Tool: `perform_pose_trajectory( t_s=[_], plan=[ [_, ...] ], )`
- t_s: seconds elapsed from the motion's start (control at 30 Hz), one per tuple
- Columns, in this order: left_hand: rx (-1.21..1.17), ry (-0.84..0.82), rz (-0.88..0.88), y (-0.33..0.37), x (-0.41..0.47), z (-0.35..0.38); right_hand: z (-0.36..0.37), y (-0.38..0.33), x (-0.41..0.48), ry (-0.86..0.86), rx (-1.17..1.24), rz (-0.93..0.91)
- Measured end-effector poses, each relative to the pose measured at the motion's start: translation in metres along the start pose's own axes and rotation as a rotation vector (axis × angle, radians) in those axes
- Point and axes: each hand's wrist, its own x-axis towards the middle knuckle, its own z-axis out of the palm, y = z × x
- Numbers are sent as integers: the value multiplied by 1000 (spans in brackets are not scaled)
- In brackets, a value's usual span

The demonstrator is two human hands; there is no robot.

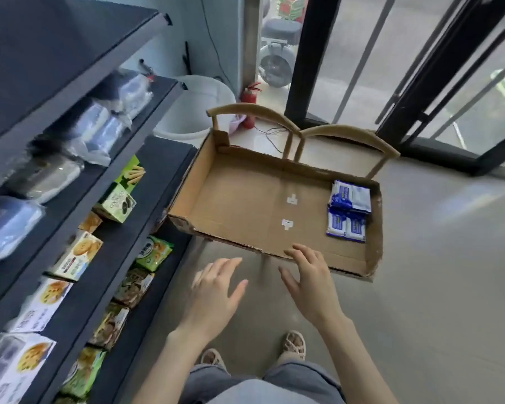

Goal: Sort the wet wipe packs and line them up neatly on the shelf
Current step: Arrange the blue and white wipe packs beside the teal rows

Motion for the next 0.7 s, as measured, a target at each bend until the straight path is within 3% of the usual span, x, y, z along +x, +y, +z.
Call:
perform_pose_trajectory(
  t_s=[0.43,0.7],
  plan=[
    [21,-181,166,182,93,131,-118,202,-24,67,48,338],
    [32,-259,178,219,175,177,-115,272,20,32,108,459]
  ],
)
